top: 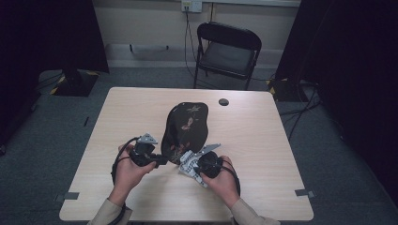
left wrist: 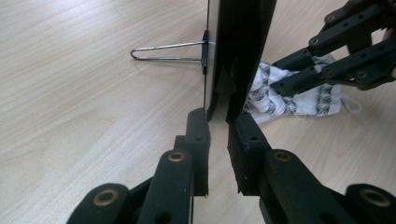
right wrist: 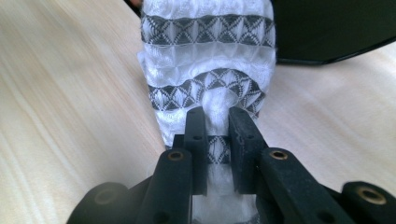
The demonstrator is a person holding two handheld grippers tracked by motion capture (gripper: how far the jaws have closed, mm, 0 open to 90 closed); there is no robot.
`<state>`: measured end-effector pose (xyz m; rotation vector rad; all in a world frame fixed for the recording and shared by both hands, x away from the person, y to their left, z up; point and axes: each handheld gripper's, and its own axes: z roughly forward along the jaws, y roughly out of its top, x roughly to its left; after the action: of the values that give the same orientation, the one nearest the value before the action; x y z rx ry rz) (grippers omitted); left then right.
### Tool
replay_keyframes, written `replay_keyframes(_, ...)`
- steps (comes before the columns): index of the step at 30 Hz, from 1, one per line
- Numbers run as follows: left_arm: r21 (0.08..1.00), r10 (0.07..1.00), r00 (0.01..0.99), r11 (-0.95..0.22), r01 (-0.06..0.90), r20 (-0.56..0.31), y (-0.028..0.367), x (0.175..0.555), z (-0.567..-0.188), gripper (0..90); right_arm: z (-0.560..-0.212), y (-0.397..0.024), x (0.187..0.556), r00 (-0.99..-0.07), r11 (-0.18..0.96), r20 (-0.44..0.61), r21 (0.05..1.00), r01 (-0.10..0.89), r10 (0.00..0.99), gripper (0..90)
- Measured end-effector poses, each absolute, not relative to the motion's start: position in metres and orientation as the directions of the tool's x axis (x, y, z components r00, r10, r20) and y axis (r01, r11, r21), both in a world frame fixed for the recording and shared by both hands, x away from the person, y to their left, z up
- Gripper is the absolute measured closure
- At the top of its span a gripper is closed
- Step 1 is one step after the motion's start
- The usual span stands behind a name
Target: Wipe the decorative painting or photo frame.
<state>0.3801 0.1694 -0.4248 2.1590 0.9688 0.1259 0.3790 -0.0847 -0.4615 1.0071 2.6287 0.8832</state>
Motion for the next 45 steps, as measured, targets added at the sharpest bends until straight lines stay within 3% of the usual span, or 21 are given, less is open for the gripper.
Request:
replay_keyframes(4,0.672,0.677,0.707,-0.429,0.604,-0.204,0.169,0.38,-0.425,78.7,-0.437,-0.087,0.378,-0.755,0.572,0.025,0.637,0.517,0.655,79.8)
replay_keyframes(12,0.673,0.678,0.707,-0.429,0.602,-0.201,0.169,0.38,-0.425,78.7,-0.352,-0.073,0.371,-0.782,0.539,-0.041,0.747,0.389,0.622,79.6)
replay_keyframes(17,0.678,0.679,0.706,-0.422,0.601,-0.203,0.169,0.379,-0.425,78.6,-0.337,-0.061,0.372,-0.787,0.54,-0.063,0.76,0.361,0.614,79.4)
replay_keyframes(29,0.676,0.672,0.714,-0.434,0.596,-0.198,0.169,0.38,-0.425,78.7,-0.366,-0.053,0.373,-0.789,0.57,-0.054,0.722,0.392,0.612,79.2)
replay_keyframes(45,0.676,0.669,0.718,-0.44,0.591,-0.192,0.168,0.379,-0.425,78.6,-0.437,-0.07,0.372,-0.768,0.585,0.006,0.643,0.493,0.641,79.1)
